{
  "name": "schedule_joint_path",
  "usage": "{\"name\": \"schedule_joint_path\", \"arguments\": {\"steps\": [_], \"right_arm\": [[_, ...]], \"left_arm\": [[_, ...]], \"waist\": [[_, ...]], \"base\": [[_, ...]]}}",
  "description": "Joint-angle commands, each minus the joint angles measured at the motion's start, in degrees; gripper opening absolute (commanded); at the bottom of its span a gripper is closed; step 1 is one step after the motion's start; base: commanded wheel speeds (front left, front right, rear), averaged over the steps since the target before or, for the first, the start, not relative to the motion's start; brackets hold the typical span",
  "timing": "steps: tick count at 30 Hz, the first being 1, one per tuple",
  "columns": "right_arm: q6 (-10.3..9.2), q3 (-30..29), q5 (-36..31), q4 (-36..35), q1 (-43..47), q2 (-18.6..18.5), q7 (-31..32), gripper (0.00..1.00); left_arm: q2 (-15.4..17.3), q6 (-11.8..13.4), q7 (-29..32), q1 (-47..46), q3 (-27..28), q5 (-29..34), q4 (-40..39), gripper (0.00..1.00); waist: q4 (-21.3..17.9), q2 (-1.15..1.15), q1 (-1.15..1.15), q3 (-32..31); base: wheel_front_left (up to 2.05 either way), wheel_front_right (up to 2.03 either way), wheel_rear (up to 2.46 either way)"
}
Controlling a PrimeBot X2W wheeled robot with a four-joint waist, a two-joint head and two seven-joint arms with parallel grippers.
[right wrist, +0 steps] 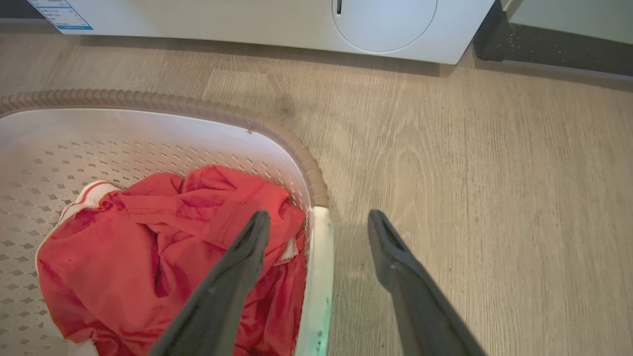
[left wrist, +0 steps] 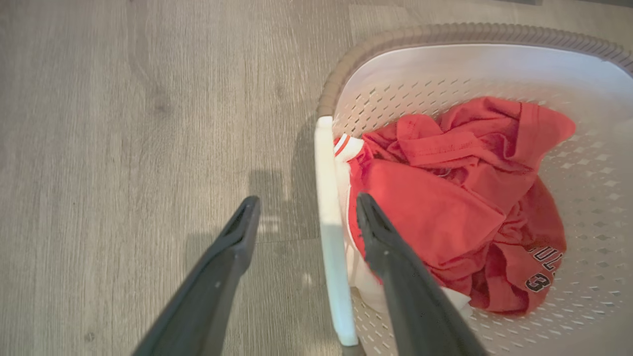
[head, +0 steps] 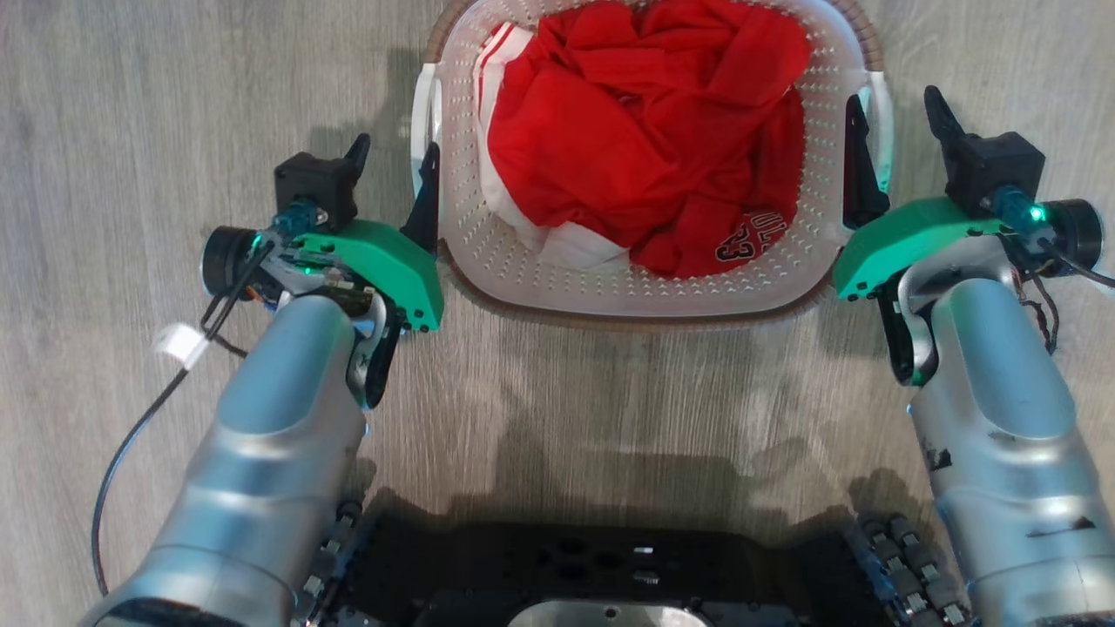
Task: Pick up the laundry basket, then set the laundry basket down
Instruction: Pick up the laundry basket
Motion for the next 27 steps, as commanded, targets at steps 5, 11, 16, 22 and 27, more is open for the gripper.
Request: {"name": "schedule_joint_path", "arguments": {"steps": [5,11,16,22,27], "right_arm": [[0.16,1.78,0.12,1.52,0.43,0.67,-0.7,1.0],[0.16,2.18,0.32,3.64,-0.52,0.67,-0.7,1.0],[0.16,2.26,0.17,4.79,-1.29,0.67,-0.7,1.0],[0.16,2.15,0.49,6.24,-2.18,0.67,-0.7,1.0],[0.16,1.99,0.59,6.86,-2.69,0.67,-0.7,1.0]], "left_arm": [[1.35,0.18,-0.47,-0.97,-1.36,-1.97,2.03,1.0],[1.35,0.53,-0.47,-2.96,-4.01,-3.58,4.12,1.0],[1.35,0.91,-0.47,-4.83,-6.31,-4.78,5.04,1.0],[1.35,1.32,-0.47,-6.73,-8.34,-5.43,5.76,1.0],[1.35,1.61,-0.47,-7.89,-9.49,-5.74,5.9,1.0]], "waist": [[0.6,0.0,-0.01,1.55],[0.82,0.0,-0.01,3.26],[1.0,0.0,-0.01,4.59],[1.29,0.0,-0.01,5.79],[1.38,0.0,-0.01,6.39]], "base": [[0.0,0.0,0.0],[0.0,0.0,0.0],[0.0,0.0,0.0],[0.0,0.0,0.0],[0.0,0.0,0.0]]}}
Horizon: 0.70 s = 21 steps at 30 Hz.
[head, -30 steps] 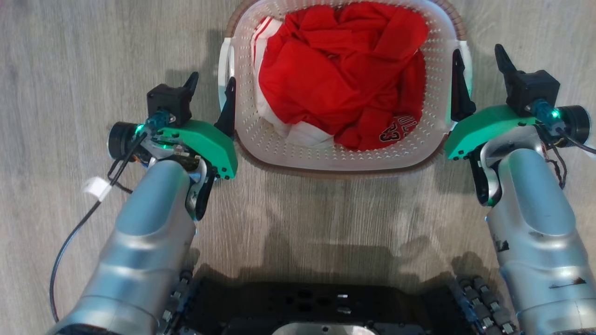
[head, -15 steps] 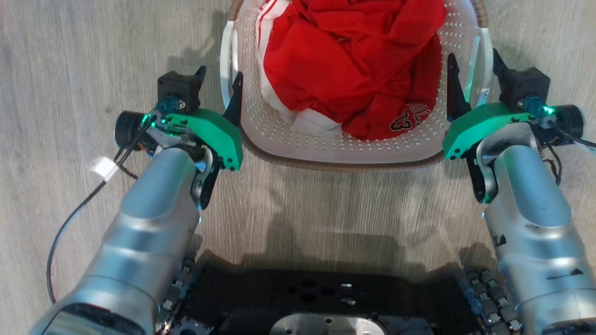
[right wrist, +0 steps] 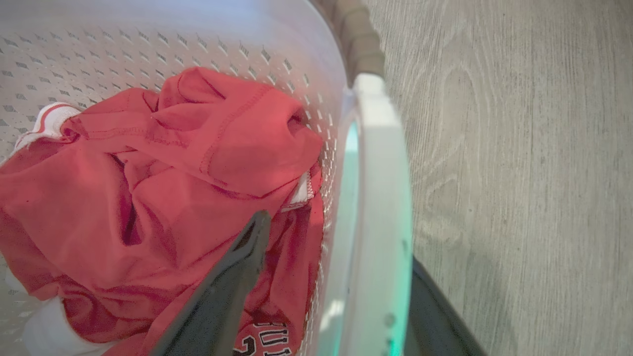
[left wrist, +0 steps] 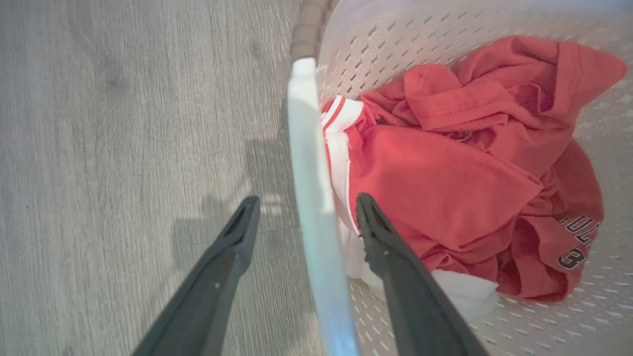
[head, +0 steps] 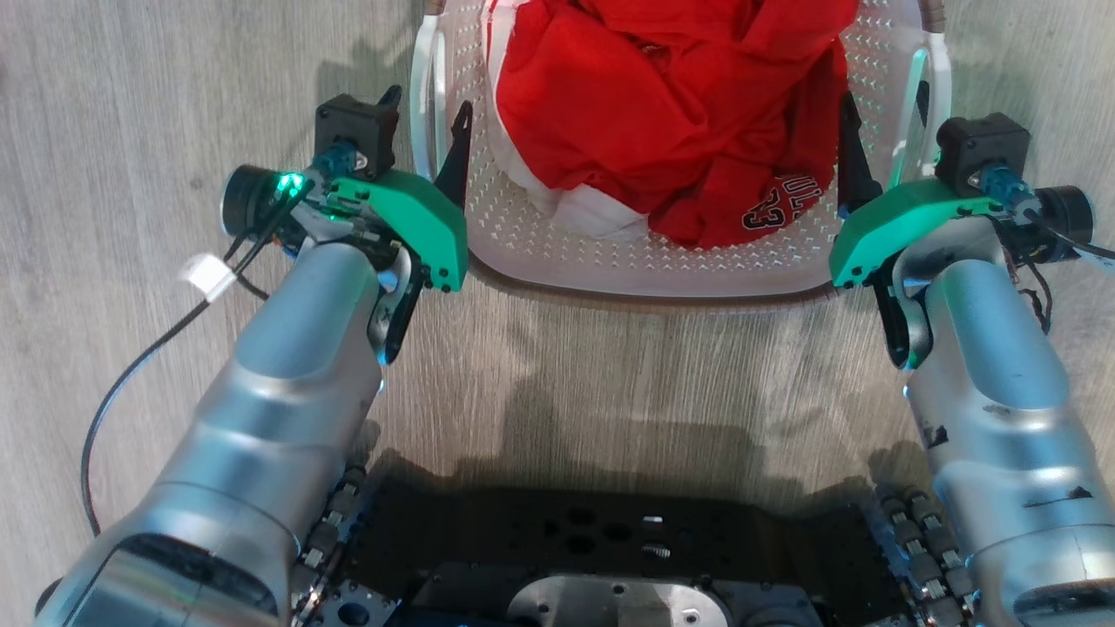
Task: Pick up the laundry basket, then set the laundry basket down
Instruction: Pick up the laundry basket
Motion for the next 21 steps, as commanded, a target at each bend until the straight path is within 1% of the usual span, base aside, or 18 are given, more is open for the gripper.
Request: {"name": "schedule_joint_path", "arguments": {"steps": [1,3,4,5,7,9,10,11,12,13,14,15,16,21], "right_arm": [[0.16,0.94,0.48,-0.38,1.58,0.95,-0.7,1.0],[0.16,0.91,0.48,-0.24,1.49,0.95,-0.7,1.0],[0.16,0.9,0.48,-0.19,1.45,0.95,-0.7,0.96],[0.16,0.9,0.48,-0.19,1.45,0.95,-0.7,0.96],[0.16,0.87,0.47,-0.11,1.4,0.95,-0.7,0.84],[0.16,0.86,0.47,-0.05,1.36,0.95,-0.7,0.57],[0.16,0.85,0.46,-0.02,1.33,0.95,-0.7,0.48],[0.16,0.82,0.43,0.03,1.29,0.95,-0.7,0.44],[0.16,0.76,0.37,0.12,1.26,0.95,-0.7,0.38],[0.16,0.69,0.31,0.26,1.23,0.95,-0.7,0.29],[0.16,0.62,0.26,0.44,1.2,0.95,-0.7,0.2],[0.16,0.58,0.24,0.65,1.18,0.95,-0.7,0.05],[0.16,0.56,0.22,0.89,1.17,0.95,-0.7,0.0],[0.16,0.67,0.47,2.16,1.06,0.95,-0.7,0.0]], "left_arm": [[1.43,0.29,-0.46,0.62,0.65,-0.43,-0.49,1.0],[1.43,0.27,-0.46,0.42,0.24,-0.65,-0.66,1.0],[1.43,0.28,-0.46,0.36,0.04,-0.74,-0.74,1.0],[1.43,0.28,-0.46,0.36,0.04,-0.74,-0.74,1.0],[1.43,0.32,-0.46,0.29,-0.36,-0.88,-0.83,1.0],[1.43,0.31,-0.46,0.28,-0.73,-1.07,-0.78,0.98],[1.43,0.26,-0.46,0.28,-0.92,-1.17,-0.71,0.88],[1.43,0.22,-0.46,0.26,-1.13,-1.27,-0.66,0.75],[1.43,0.18,-0.46,0.26,-1.35,-1.39,-0.64,0.51],[1.43,0.17,-0.46,0.28,-1.58,-1.5,-0.65,0.35],[1.43,0.19,-0.46,0.32,-1.81,-1.62,-0.72,0.16],[1.43,0.2,-0.46,0.39,-2.03,-1.76,-0.79,0.0],[1.43,0.21,-0.46,0.47,-2.26,-1.9,-0.86,0.0],[1.43,0.35,-0.46,0.9,-2.89,-2.35,-1.14,0.0]], "waist": [[0.0,0.0,0.0,0.12],[-0.01,0.0,0.0,0.19],[-0.01,0.0,0.0,0.21],[-0.01,0.0,0.0,0.21],[-0.03,0.0,0.0,0.23],[-0.09,0.0,0.0,0.23],[-0.11,0.0,0.0,0.22],[-0.12,0.0,0.0,0.22],[-0.13,0.0,0.0,0.19],[-0.12,0.0,0.0,0.13],[-0.11,0.0,0.0,0.06],[-0.09,0.0,0.0,-0.04],[-0.07,0.0,0.0,-0.15],[0.01,0.0,0.0,-0.84]], "base": [[0.0,0.0,0.0],[0.0,0.0,0.0],[0.0,0.0,0.0],[0.0,0.0,0.0],[0.0,0.0,0.0],[0.0,0.0,0.0],[0.0,0.0,0.0],[0.0,0.0,0.0],[0.0,0.0,0.0],[0.0,0.0,0.0],[0.0,0.0,0.0],[0.0,0.0,0.0],[0.0,0.0,0.0],[0.0,0.0,0.0]]}}
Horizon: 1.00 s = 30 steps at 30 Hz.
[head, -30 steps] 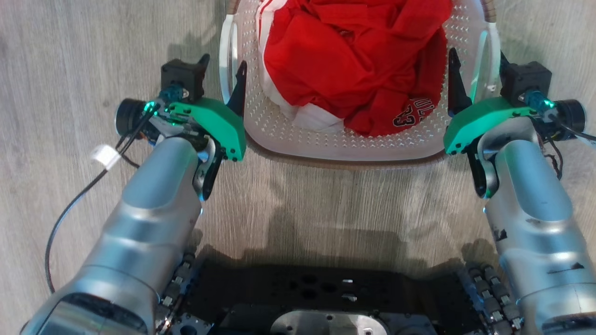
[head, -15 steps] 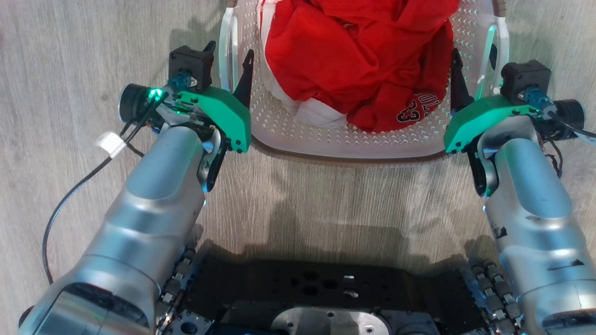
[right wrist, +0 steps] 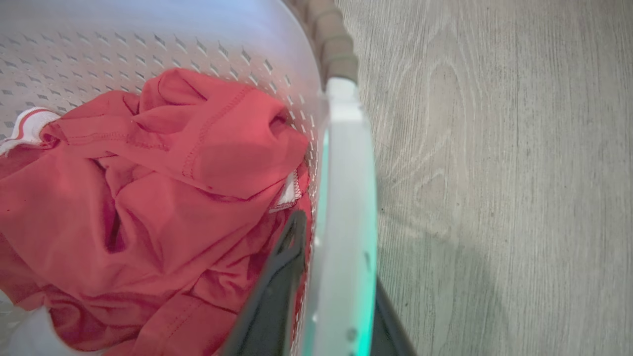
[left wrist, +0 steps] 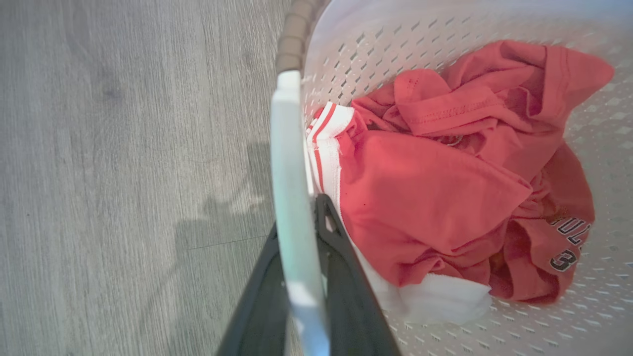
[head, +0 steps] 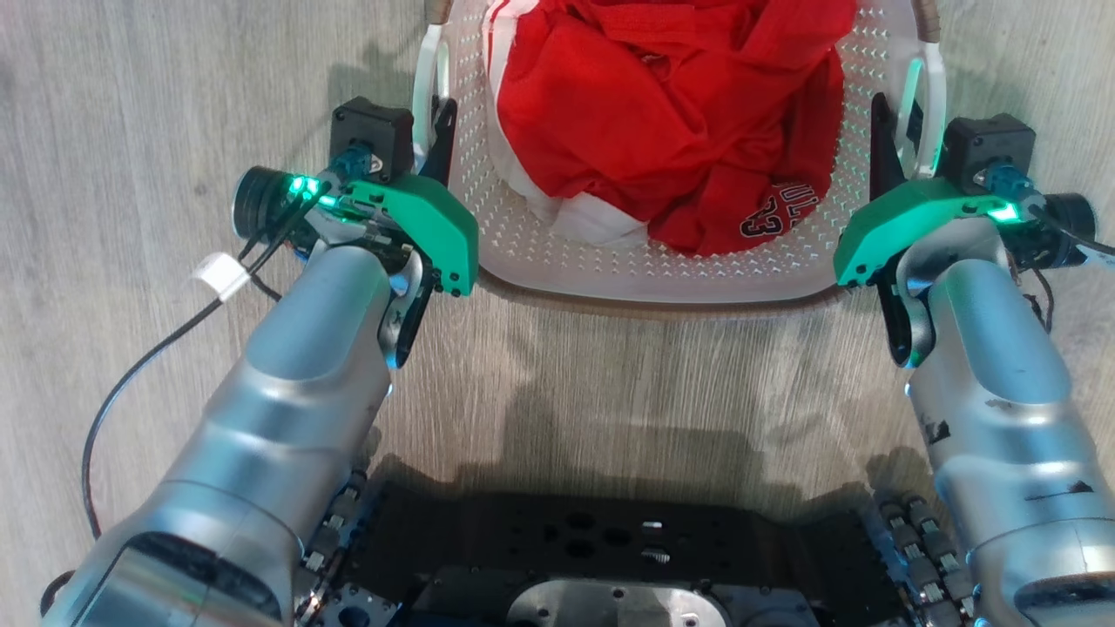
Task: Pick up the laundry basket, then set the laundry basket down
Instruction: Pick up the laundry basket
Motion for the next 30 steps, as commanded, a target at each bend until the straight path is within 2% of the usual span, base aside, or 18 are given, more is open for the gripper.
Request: {"name": "schedule_joint_path", "arguments": {"steps": [1,17,30], "right_arm": [[0.16,1.49,0.05,-0.38,2.06,0.93,-0.69,0.0],[0.16,4.63,3.9,6.95,2.36,0.93,-0.69,0.0],[0.16,11.78,11.01,20.01,1.51,0.93,-0.65,0.0]], "left_arm": [[1.48,-0.07,-0.49,1.6,0.73,-0.4,-1.15,0.0],[1.48,-0.3,-0.49,5.96,-0.02,-2.12,1.42,0.0],[1.48,-1.55,-0.49,10.58,-3.3,-6.75,8.22,0.0]], "waist": [[0.03,0.0,0.0,-0.23],[-0.87,0.0,0.0,-7.8],[-1.75,0.0,0.0,-17.94]], "base": [[0.0,0.0,0.0],[0.0,0.0,0.0],[0.0,0.0,0.0]]}}
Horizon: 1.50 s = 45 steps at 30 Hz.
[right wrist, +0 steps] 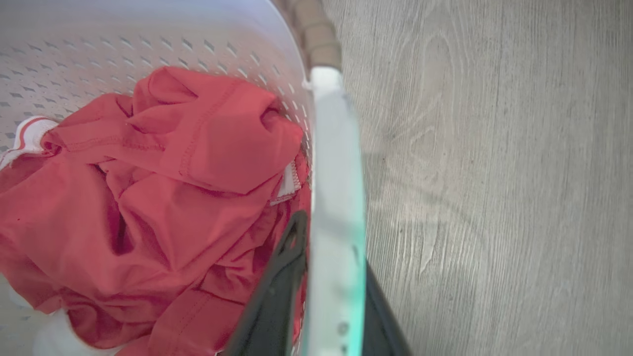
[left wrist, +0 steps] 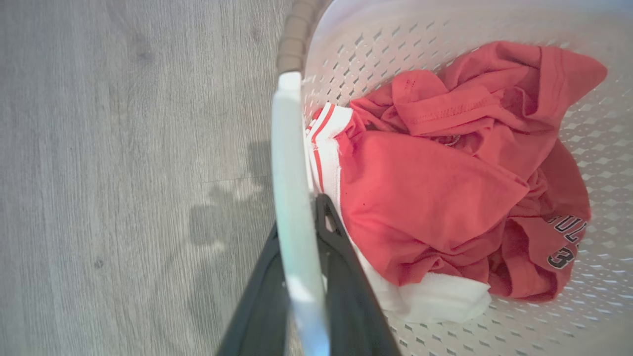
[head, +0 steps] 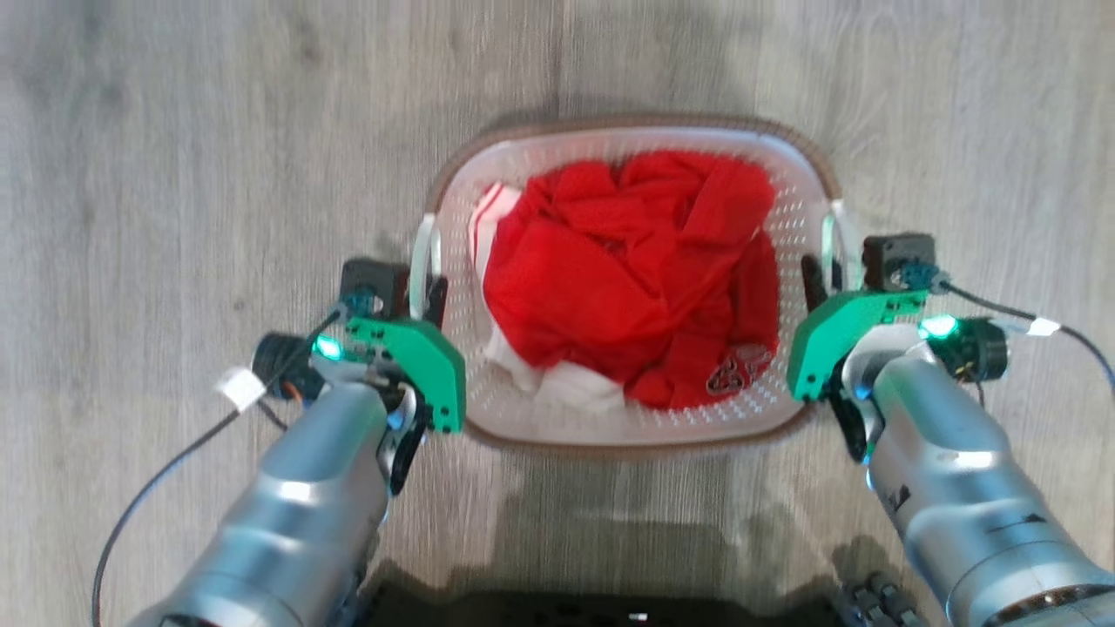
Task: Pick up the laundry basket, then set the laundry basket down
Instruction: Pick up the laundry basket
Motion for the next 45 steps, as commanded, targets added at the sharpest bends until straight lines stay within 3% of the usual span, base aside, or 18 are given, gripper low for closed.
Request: {"name": "schedule_joint_path", "arguments": {"steps": [1,8,23,45], "right_arm": [[0.14,1.74,0.52,0.31,1.51,0.18,-0.52,0.0],[0.14,7.61,6.61,4.42,3.04,0.18,1.77,0.0],[0.14,18.61,17.98,5.52,11.13,0.18,6.83,0.0],[0.14,28.63,27.71,6.1,17.02,0.18,9.05,0.0]], "left_arm": [[1.8,-0.23,-0.57,1.66,0.49,-0.45,0.33,0.0],[1.8,-0.51,-0.57,4.78,-3.25,-4.71,3.4,0.0],[1.8,-1.03,1.42,11.49,-9.45,-11.17,7.42,0.0],[1.79,-1.33,4.97,17.19,-14.19,-16.19,9.56,0.0]], "waist": [[-0.3,0.0,0.01,-2.69],[-0.9,0.0,0.01,-8.93],[-2.53,0.0,0.01,-21.34],[-4.07,0.0,0.01,-32.38]], "base": [[0.0,0.0,0.0],[0.0,0.0,0.0],[0.0,0.0,0.0],[0.0,0.0,0.0]]}}
